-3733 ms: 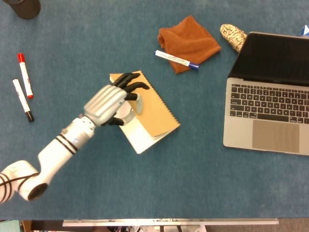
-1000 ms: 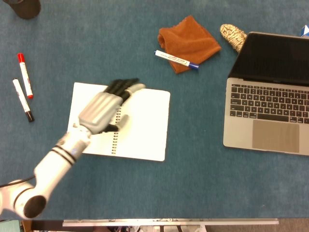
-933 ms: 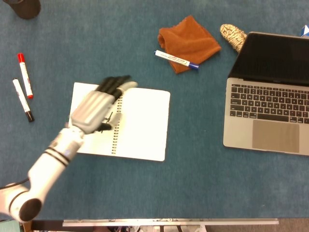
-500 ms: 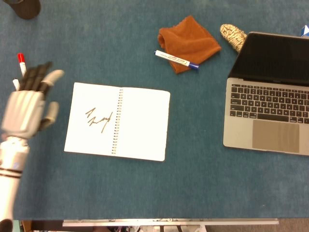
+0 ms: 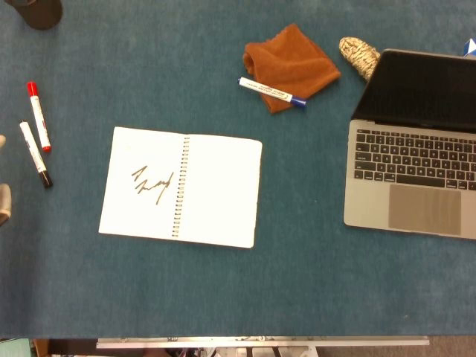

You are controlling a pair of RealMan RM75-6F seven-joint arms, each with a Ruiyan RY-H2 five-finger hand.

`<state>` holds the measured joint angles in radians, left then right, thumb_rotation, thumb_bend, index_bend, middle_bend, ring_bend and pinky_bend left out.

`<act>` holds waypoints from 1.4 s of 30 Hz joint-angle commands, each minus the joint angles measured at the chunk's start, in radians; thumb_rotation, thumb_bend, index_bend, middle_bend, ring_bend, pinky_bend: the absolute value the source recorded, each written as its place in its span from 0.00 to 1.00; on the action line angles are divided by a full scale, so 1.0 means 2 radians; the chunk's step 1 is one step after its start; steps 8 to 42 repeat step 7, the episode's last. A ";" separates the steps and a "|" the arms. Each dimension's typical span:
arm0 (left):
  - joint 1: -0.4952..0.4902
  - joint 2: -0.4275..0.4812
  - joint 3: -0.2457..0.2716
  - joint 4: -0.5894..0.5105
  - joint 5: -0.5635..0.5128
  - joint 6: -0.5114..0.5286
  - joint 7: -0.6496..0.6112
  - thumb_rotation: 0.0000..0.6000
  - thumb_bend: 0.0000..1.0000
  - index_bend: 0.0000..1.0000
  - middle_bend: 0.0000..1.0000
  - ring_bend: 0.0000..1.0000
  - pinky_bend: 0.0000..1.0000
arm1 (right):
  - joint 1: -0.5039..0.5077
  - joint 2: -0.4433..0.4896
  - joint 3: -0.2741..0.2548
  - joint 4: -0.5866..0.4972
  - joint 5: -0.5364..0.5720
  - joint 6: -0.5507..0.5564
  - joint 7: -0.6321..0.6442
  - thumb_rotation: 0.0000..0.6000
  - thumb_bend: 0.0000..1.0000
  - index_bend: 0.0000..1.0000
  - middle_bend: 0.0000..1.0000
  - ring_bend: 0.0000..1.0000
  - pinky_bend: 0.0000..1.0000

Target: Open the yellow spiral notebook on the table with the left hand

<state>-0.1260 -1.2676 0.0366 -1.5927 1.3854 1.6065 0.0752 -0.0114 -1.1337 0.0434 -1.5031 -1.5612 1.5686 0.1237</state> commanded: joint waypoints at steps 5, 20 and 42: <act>0.015 0.003 -0.002 -0.004 0.013 0.007 -0.002 1.00 0.47 0.17 0.04 0.00 0.00 | 0.004 -0.001 -0.001 -0.001 0.001 -0.008 -0.004 1.00 0.19 0.16 0.21 0.10 0.18; 0.018 0.002 -0.004 -0.003 0.012 0.005 -0.003 1.00 0.47 0.17 0.05 0.00 0.00 | 0.006 -0.001 -0.001 -0.002 0.002 -0.010 -0.005 1.00 0.19 0.16 0.21 0.10 0.18; 0.018 0.002 -0.004 -0.003 0.012 0.005 -0.003 1.00 0.47 0.17 0.05 0.00 0.00 | 0.006 -0.001 -0.001 -0.002 0.002 -0.010 -0.005 1.00 0.19 0.16 0.21 0.10 0.18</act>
